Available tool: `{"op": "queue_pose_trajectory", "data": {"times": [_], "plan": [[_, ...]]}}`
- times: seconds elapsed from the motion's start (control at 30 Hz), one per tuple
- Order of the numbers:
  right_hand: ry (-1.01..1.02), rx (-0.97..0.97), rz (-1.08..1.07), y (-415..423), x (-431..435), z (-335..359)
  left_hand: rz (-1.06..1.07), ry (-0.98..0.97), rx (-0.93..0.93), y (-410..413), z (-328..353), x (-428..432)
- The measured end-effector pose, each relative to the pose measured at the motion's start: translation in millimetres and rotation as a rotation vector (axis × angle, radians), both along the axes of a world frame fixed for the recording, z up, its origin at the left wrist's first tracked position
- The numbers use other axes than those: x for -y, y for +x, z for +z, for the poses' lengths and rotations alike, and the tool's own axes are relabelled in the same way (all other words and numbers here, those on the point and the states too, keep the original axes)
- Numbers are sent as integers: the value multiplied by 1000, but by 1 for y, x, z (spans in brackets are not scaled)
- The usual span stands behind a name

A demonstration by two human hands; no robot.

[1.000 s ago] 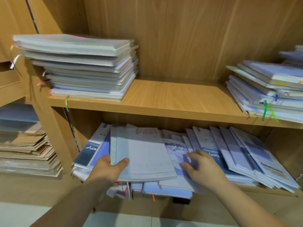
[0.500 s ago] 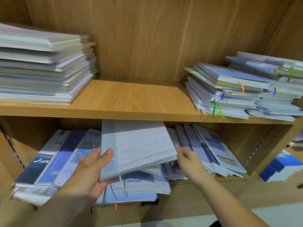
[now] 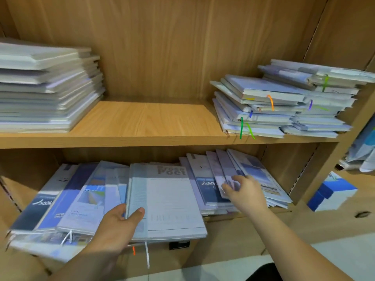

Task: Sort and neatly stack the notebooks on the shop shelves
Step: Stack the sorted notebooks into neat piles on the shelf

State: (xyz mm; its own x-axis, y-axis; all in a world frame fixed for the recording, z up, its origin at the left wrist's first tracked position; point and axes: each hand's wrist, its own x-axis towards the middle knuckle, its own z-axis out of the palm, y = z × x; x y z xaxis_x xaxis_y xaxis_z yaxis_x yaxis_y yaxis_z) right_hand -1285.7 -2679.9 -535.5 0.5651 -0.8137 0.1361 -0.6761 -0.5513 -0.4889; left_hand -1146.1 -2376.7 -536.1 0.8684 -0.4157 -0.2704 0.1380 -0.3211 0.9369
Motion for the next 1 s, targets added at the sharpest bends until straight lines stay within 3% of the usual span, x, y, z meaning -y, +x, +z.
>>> {"op": "queue_pose_trajectory", "data": {"times": [0.1, 0.2, 0.33, 0.43, 0.63, 0.73, 0.87, 0.93, 1.0], "plan": [[48, -130, 13, -1, 12, -9, 30, 61, 113, 1, -3, 8], [-31, -220, 5, 5, 12, -10, 28, 241, 245, 10, -6, 17], [-45, -183, 16, 11, 10, -11, -9, 365, 301, 18, -15, 23], [-185, -265, -16, 14, 9, -9, -9, 377, 300, 18, -21, 25], [-403, 0, -19, -1, -2, 14, 6, 312, 267, 18, -25, 24], [-679, -47, 140, 1, -46, 28, 16, 278, 248, 19, -24, 25], [-787, -71, 529, 12, -121, 16, 35, 204, 213, 19, -21, 23], [-722, -155, 737, 17, -135, 10, 35, 199, 200, 19, -19, 22], [-533, -131, 786, 21, -127, 12, 28, 210, 197, 20, -18, 21]]}}
